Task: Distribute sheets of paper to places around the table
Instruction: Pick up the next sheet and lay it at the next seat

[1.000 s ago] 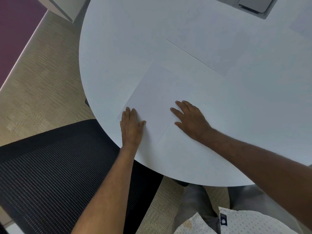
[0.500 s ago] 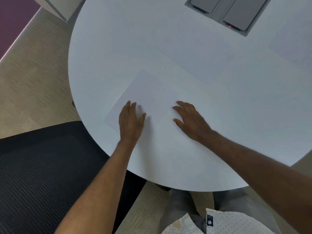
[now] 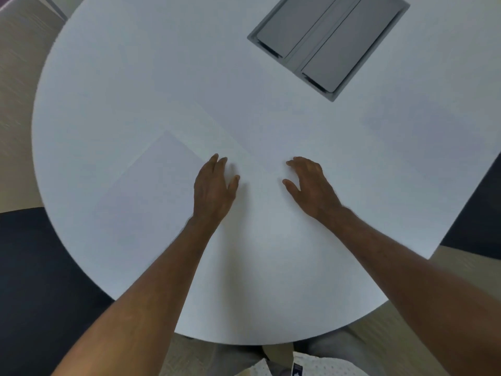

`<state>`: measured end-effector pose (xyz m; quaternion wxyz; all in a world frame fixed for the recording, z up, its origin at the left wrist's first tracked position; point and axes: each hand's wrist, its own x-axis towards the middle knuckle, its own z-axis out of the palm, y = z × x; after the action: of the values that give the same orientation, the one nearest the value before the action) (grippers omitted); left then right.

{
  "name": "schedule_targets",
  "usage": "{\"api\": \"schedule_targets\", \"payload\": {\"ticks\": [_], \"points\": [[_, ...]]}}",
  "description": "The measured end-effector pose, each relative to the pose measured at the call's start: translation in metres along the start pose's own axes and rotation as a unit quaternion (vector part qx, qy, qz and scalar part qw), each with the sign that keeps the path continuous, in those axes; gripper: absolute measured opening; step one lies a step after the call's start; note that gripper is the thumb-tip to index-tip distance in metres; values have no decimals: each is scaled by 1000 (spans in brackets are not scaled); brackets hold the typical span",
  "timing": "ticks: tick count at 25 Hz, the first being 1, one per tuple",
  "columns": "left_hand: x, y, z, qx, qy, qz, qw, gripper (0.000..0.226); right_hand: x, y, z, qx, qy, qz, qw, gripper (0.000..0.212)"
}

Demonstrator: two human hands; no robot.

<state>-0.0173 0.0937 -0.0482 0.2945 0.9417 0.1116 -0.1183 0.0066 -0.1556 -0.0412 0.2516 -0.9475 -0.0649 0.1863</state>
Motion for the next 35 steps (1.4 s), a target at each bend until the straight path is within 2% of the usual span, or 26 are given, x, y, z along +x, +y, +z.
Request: {"api": "schedule_targets", "payload": {"ticks": [9, 15, 20, 26, 31, 35], "points": [[68, 60, 39, -2, 43, -40, 998, 64, 109, 56, -65, 26, 26, 10, 999, 57], [95, 71, 58, 58, 39, -78, 995, 81, 172, 52, -69, -15, 22, 16, 1000, 67], [100, 75, 71, 83, 36, -96, 991, 83, 193, 39, -62, -38, 42, 24, 998, 65], [101, 72, 73, 82, 36, -92, 992, 84, 203, 41, -61, 87, 52, 46, 994, 51], [98, 72, 72, 78, 32, -89, 992, 83, 203, 47, -67, 144, 40, 66, 987, 22], [88, 76, 65, 15, 50, -102, 993, 84, 187, 55, -78, 247, 19, 90, 965, 23]]}}
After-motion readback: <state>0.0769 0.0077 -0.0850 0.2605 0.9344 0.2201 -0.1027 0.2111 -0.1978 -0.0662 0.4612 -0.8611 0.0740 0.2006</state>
